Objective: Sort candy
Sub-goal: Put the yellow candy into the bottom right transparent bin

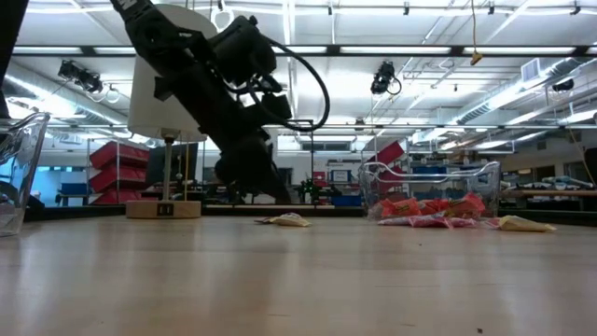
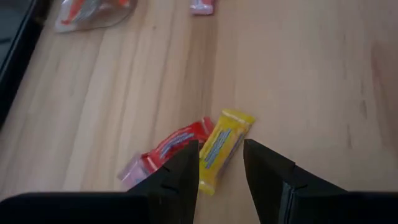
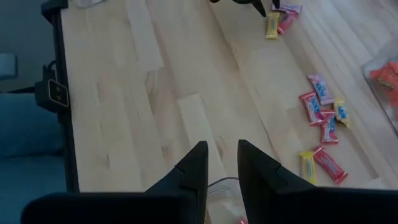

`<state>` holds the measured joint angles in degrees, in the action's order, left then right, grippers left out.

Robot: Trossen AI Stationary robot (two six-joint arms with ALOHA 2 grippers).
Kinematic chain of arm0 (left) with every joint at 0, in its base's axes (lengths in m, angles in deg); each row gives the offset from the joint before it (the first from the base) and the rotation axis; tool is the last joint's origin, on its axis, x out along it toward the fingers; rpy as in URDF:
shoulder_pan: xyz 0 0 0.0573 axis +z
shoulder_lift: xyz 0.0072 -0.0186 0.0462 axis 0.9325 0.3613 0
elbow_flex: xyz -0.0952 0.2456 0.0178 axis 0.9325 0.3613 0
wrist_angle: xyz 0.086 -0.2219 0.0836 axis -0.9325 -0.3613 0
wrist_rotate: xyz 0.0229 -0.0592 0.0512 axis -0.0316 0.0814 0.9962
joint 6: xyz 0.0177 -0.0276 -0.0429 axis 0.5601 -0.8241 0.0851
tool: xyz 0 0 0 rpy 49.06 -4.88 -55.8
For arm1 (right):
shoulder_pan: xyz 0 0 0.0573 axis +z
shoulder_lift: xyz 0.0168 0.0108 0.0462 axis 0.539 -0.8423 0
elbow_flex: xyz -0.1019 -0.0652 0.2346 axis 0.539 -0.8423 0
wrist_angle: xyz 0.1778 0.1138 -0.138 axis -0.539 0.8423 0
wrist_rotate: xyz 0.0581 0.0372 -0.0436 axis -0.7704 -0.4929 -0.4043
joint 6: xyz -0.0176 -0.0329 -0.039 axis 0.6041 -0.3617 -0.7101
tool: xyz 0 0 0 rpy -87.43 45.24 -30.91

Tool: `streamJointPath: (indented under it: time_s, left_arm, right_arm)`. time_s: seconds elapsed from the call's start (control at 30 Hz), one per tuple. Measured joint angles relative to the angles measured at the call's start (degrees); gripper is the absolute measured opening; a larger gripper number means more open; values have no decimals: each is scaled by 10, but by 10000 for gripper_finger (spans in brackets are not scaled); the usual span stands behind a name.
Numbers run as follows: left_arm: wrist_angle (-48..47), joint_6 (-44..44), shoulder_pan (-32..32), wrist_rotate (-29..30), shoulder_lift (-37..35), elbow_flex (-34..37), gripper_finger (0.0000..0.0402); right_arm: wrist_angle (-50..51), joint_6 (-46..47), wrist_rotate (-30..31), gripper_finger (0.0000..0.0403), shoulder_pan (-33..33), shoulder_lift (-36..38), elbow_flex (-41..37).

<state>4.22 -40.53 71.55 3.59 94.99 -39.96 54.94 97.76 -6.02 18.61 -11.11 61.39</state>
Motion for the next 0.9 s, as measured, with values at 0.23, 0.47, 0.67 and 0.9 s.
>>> streamJointPath:
  time_s: [0.23,0.47,0.67,0.9]
  left_arm:
    - [-8,50,7,-40,0,0,129]
    - [-19,47,33,-45,1,0,130]
    - [-41,34,40,-47,2,0,152]
    - [-9,30,41,-49,10,0,168]
  right_arm:
    - [-2,-17,0,73,-5,0,0]
    - [-2,-21,8,73,-5,0,0]
    - [-1,-25,19,73,-5,0,0]
    - [1,-25,25,73,-5,0,0]
